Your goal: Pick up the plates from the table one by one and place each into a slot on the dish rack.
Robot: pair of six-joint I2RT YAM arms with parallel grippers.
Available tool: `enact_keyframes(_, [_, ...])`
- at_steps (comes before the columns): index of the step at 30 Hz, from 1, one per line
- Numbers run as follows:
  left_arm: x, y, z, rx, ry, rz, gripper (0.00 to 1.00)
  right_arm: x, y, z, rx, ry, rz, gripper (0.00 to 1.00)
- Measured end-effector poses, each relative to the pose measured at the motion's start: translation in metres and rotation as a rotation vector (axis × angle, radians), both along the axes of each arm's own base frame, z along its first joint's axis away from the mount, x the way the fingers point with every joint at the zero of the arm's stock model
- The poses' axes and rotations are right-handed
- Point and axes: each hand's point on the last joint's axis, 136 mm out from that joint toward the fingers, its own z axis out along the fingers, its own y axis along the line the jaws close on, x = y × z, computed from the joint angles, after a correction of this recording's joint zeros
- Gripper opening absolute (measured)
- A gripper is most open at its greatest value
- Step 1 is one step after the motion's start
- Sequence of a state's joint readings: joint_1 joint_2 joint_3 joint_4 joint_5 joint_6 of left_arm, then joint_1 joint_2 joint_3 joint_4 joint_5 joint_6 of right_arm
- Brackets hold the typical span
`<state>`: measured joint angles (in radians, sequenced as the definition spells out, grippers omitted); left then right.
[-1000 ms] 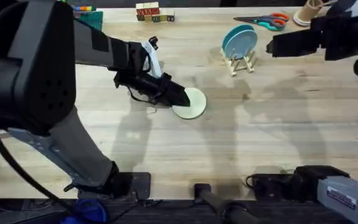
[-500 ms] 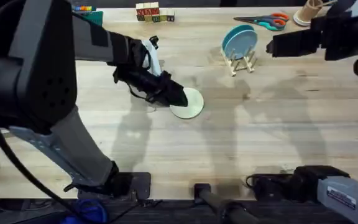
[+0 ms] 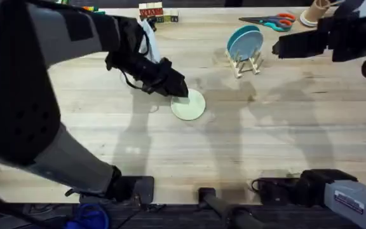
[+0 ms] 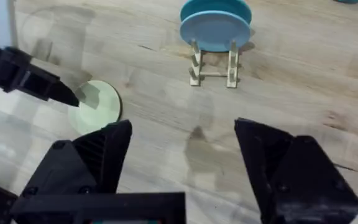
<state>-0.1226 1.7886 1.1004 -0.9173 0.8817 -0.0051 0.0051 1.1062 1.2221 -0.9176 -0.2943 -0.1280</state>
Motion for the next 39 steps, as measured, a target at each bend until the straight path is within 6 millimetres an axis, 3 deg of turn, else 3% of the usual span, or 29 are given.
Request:
enact_keyframes(18, [0.005,0.010,0.072,0.074,-0.167,0.006,0.040,0.000,0.000,0.000,0.002,0.000,0.001,0.995])
enact_keyframes(39, [0.002,0.016,0.070,0.120,-0.171,-0.007,0.041,0.000,0.000,0.000,0.002,0.000,0.001,0.993])
